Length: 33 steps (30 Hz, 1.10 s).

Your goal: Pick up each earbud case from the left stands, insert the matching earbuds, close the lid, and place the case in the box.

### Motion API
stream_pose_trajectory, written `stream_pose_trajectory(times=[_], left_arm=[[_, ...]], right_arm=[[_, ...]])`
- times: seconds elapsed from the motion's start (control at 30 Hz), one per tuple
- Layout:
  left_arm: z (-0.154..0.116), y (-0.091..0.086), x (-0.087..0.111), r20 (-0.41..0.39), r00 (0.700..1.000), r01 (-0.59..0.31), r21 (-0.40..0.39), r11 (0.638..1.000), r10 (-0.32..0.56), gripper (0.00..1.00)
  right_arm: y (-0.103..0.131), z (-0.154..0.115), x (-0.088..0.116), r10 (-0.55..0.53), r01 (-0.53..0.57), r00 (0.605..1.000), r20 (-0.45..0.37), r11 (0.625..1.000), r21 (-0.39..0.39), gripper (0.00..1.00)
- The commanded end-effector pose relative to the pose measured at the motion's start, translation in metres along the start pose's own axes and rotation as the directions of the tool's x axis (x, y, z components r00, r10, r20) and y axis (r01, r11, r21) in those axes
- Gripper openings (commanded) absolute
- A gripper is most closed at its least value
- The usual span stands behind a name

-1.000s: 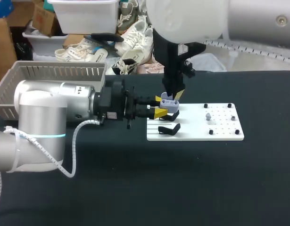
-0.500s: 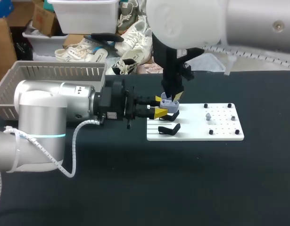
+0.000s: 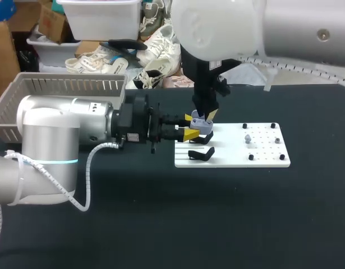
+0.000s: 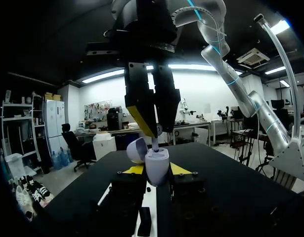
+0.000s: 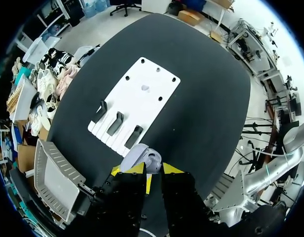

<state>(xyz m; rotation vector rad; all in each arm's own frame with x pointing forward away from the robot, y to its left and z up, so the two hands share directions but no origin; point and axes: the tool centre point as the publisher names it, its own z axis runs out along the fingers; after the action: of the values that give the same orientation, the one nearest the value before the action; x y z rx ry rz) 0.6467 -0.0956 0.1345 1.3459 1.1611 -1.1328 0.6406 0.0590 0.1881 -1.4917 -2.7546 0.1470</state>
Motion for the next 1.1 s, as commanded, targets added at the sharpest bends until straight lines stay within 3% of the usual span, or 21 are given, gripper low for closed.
stream_pose_trajectory(times=[0.03, 0.9, 1.03, 1.1], left_arm=[[0.0, -0.0003, 0.0005, 0.002, 1.0, -0.001, -0.002, 1.0, 0.001, 0.0], [0.0, -0.0003, 0.0005, 0.002, 1.0, -0.001, -0.002, 1.0, 0.001, 0.0], [0.0, -0.0003, 0.0005, 0.002, 1.0, -0.001, -0.002, 1.0, 0.001, 0.0], [0.0, -0.0003, 0.0005, 0.002, 1.0, -0.001, -0.002, 1.0, 0.001, 0.0]], right_arm=[[0.002, -0.0004, -0.0006, 0.003, -0.003, 1.0, -0.004, 1.0, 0.009, 0.0], [0.0042, 0.0084, 0.0023, -0.007, 0.008, 1.0, -0.03, 1.0, 0.018, 0.01], [0.0037, 0.0071, 0.0027, -0.007, 0.008, 1.0, -0.028, 1.0, 0.015, 0.21], [0.0032, 0.0057, 0.0039, -0.009, 0.009, 1.0, -0.026, 1.0, 0.012, 0.26]])
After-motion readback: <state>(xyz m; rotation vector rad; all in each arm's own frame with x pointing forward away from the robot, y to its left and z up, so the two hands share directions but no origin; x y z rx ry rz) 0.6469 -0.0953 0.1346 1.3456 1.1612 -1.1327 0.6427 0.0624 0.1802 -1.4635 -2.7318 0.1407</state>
